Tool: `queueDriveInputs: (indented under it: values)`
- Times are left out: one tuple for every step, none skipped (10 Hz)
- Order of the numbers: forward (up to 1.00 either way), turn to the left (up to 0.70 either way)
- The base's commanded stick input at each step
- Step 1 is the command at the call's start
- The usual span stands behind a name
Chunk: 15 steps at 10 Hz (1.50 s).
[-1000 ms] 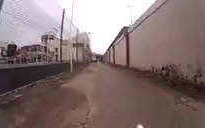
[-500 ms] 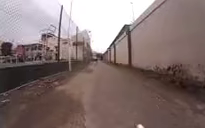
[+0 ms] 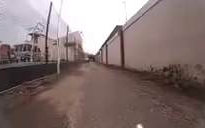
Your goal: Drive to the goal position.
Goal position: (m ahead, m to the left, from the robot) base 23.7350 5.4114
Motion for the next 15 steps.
queueDriveInputs:
  values:
    - [0.70,0.00]
    - [0.70,0.00]
    - [0.70,0.00]
    - [0.70,0.00]
    - [0.70,0.00]
    - [0.70,0.00]
    - [0.70,0.00]
    - [0.70,0.00]
    - [0.70,0.00]
    - [0.70,0.00]
    - [0.70,0.00]
    - [0.70,0.00]
    - [0.70,0.00]
    - [0.70,0.00]
    - [0.70,0.00]
